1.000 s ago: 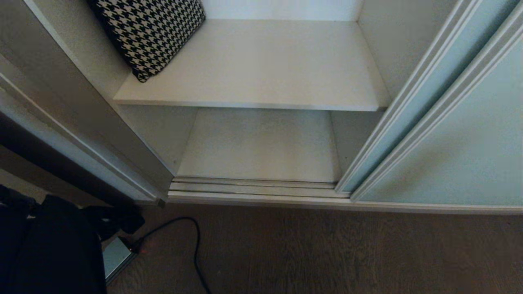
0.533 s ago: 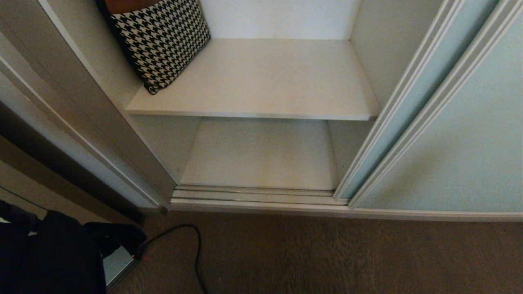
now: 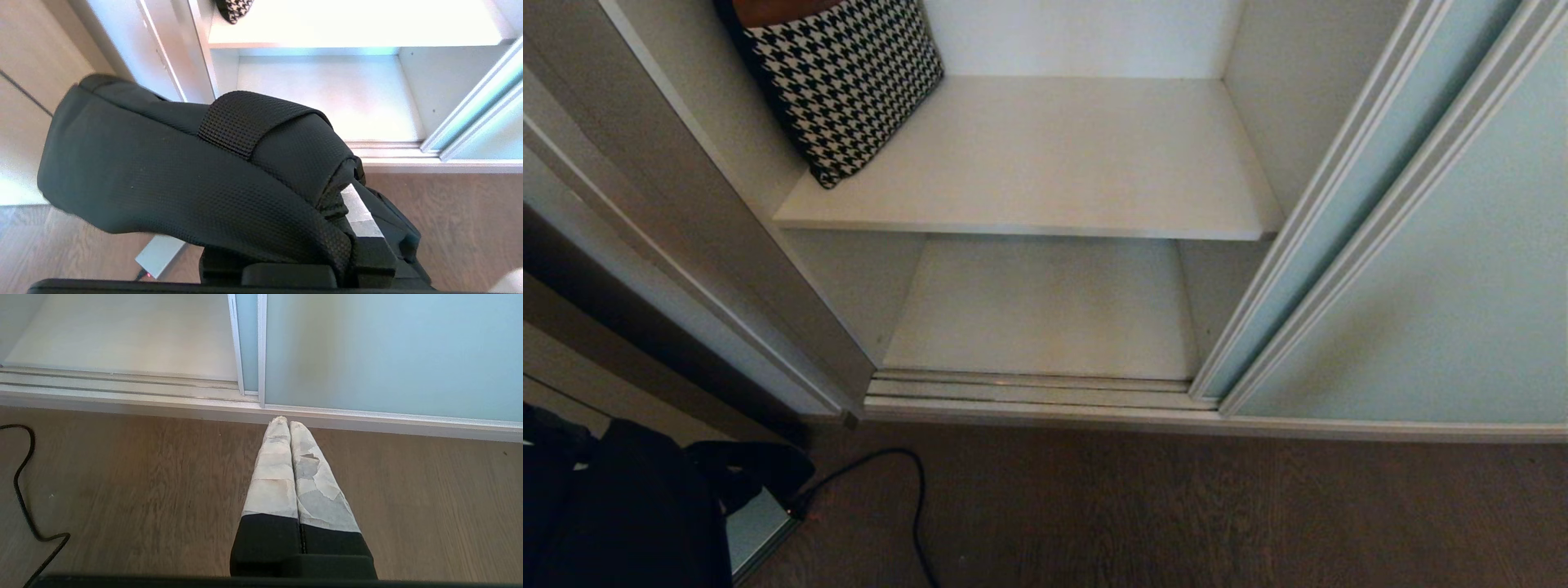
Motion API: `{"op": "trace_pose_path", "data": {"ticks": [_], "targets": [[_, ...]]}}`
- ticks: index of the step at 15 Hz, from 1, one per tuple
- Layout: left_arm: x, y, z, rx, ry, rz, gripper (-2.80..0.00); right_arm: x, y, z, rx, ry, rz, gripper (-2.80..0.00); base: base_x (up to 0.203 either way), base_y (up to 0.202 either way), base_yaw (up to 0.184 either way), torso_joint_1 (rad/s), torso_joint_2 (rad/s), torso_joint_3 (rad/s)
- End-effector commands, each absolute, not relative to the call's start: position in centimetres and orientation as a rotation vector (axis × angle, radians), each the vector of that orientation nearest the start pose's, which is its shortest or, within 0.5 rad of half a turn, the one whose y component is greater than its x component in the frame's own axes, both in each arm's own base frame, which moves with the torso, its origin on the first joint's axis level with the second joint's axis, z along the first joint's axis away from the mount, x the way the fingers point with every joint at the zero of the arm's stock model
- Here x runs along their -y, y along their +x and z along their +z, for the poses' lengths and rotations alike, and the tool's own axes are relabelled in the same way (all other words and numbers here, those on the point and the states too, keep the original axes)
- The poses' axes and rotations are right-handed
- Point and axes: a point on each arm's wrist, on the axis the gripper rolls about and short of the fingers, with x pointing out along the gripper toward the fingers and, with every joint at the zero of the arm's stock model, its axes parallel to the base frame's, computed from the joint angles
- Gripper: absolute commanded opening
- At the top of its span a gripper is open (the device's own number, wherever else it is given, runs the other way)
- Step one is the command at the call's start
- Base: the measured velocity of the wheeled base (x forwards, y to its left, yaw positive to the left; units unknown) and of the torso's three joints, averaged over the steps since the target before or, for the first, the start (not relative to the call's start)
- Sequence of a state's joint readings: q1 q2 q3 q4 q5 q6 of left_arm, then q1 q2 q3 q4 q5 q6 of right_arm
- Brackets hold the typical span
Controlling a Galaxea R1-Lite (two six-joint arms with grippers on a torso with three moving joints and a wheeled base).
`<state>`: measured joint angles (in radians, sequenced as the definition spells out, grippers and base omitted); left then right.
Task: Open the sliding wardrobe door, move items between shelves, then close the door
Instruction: Place the bag on the higher shelf
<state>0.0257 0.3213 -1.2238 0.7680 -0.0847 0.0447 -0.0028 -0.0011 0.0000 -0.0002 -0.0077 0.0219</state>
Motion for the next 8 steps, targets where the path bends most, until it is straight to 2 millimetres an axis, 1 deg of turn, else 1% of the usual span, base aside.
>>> {"op": "trace_pose_path", "data": {"ticks": [1,8], "targets": [[0.54,-13.21,29.42,0.143,0.057,-0.056,-2.8,0.01,-2.28,7.55,0.001,0.021,-0.009,-2.8,0.0,0.0,0.0,0.007,0.0,-0.133],[0.46,-13.23,29.42,0.153,0.06,-0.062,-2.8,0.01,-2.27,7.52,0.0,0.021,-0.01,-2.8,0.0,0.0,0.0,0.004,0.0,-0.185]]}}
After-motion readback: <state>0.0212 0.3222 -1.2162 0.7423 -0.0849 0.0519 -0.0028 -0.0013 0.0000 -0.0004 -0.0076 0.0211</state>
